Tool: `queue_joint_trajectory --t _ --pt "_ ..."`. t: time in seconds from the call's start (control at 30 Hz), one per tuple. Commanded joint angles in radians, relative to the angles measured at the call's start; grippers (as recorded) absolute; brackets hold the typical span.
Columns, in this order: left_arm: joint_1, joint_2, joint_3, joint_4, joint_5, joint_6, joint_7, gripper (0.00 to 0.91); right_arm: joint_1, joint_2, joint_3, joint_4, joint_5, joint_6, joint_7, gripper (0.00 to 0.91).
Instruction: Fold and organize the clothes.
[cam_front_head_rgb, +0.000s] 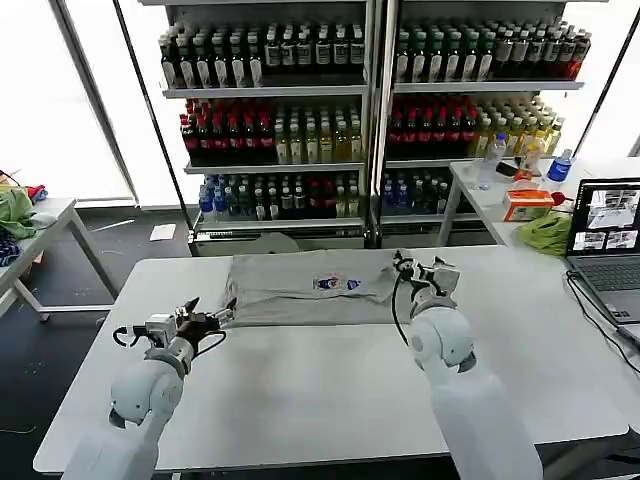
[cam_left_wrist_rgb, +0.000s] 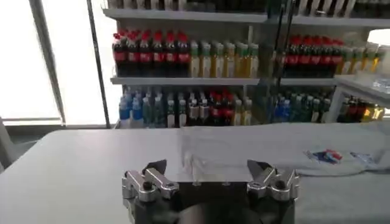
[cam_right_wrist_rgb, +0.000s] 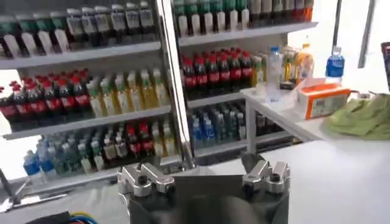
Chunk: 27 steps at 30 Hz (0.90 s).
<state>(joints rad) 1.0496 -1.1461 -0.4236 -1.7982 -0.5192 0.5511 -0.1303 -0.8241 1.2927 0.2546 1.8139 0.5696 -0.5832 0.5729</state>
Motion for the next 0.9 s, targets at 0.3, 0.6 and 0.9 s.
queue_joint_trajectory --t 0.3,0.6,0.9 --pt "0.026 0.009 -0.016 -0.015 0.000 -0.004 0.000 0.907 -0.148 -0.048 0.011 0.035 -0.052 0.002 -0.010 0.907" --pt "0.005 -0.002 -0.009 0.045 0.009 -0.007 0.002 0.907 -0.146 -0.058 -0.001 -0.017 -0.091 0.001 -0.010 0.907" --pt "-0.025 -0.016 0.019 0.089 0.014 -0.005 0.004 0.907 -0.139 -0.057 0.001 -0.051 -0.103 0.001 -0.019 0.907"
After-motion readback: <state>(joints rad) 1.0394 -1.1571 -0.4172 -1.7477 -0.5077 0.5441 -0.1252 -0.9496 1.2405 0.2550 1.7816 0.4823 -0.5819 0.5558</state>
